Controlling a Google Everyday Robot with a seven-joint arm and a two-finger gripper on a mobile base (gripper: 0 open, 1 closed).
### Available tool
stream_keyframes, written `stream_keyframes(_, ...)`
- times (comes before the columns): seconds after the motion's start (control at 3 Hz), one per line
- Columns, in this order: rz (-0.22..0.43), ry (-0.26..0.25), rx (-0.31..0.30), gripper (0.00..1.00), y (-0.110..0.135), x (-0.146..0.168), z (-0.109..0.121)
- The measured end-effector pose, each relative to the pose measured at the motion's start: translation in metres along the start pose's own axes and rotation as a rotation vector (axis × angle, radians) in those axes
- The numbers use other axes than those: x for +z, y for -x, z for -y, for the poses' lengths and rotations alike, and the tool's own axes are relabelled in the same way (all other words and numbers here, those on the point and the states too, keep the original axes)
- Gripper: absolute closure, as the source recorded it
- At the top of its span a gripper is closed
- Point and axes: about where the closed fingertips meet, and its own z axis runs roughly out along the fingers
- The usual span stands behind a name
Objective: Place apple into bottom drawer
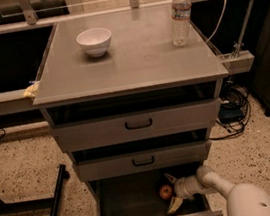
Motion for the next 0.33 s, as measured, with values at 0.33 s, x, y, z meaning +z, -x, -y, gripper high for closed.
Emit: stream_keyframes(0.33,0.000,0.000,0.000,0.00,0.0000,0.0000,0.0000)
